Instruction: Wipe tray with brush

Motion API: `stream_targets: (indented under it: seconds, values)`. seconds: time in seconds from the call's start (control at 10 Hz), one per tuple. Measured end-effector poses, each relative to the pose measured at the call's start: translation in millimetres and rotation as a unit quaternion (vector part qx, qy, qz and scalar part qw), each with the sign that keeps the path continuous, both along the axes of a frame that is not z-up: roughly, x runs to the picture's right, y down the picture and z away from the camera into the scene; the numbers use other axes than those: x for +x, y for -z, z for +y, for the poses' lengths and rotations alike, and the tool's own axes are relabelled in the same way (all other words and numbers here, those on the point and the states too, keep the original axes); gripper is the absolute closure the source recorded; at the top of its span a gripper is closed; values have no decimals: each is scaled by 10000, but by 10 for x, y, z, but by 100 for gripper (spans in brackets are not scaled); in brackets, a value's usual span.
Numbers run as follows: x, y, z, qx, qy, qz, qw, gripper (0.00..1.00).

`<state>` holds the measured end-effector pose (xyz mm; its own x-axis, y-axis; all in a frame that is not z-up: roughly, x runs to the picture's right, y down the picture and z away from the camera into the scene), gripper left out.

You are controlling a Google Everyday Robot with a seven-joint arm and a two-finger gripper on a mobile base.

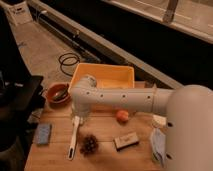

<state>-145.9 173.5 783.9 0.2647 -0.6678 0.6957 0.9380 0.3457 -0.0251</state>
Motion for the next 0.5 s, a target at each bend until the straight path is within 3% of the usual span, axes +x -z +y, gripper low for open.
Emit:
stream_targets:
  seconds: [0.5]
  values:
    - [-165, -247, 368, -593, 231, -99, 9979, 35]
